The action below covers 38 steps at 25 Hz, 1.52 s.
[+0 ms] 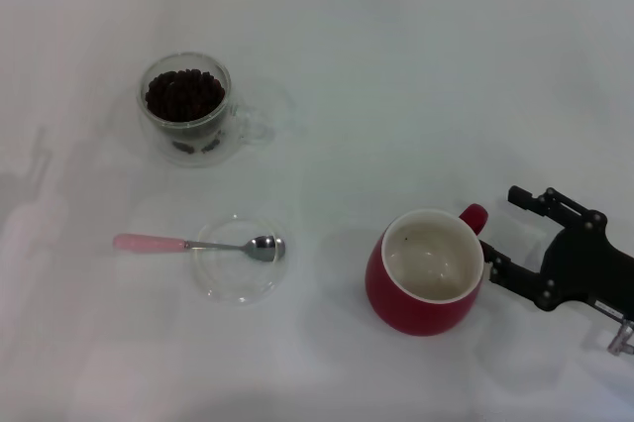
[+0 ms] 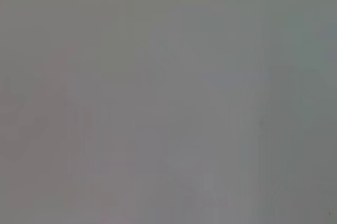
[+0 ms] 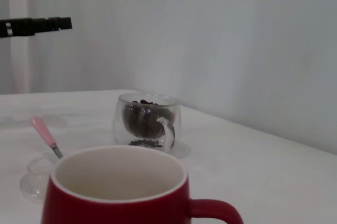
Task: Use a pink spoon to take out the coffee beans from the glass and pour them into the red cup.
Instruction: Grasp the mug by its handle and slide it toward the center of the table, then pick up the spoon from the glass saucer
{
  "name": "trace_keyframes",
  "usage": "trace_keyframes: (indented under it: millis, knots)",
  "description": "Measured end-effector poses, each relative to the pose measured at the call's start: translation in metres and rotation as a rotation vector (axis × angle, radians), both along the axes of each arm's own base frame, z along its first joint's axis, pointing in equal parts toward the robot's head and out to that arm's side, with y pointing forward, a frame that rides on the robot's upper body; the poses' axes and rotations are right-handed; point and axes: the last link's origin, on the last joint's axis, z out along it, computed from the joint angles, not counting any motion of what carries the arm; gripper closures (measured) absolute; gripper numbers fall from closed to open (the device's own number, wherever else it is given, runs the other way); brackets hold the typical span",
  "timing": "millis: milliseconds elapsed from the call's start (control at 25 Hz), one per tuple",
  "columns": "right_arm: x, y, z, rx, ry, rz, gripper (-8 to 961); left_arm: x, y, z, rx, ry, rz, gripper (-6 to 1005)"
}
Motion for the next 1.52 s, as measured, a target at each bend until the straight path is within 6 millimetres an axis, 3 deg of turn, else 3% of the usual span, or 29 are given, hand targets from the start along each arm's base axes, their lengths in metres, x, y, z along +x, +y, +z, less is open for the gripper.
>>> trace_keyframes:
  millis: [40,640,960,1120,1360,1520]
  knots:
    - [0.001,-0.001,0.001,0.0,-0.001,-0.001,182,0.0,0.0,0.0,0.0,0.0,0.0,284]
    - [0.022,-0.036,0.04,0.07,0.002,-0.031,191,-0.009,-0.018,0.007,0.041,-0.005,0.027,284]
    - [0.016,-0.057,0.1,0.38,0.079,0.056,195,-0.001,-0.039,0.0,0.046,-0.064,-0.008,284]
    - [0.005,-0.055,0.13,0.602,0.136,0.126,195,0.007,-0.046,-0.017,-0.05,-0.237,-0.023,284]
    - [-0.003,-0.042,0.156,0.869,0.176,0.169,194,0.015,-0.058,-0.04,-0.196,-0.609,0.021,285]
    - [-0.004,-0.034,0.168,0.958,0.192,0.173,194,0.017,-0.072,-0.054,-0.256,-0.773,0.08,285]
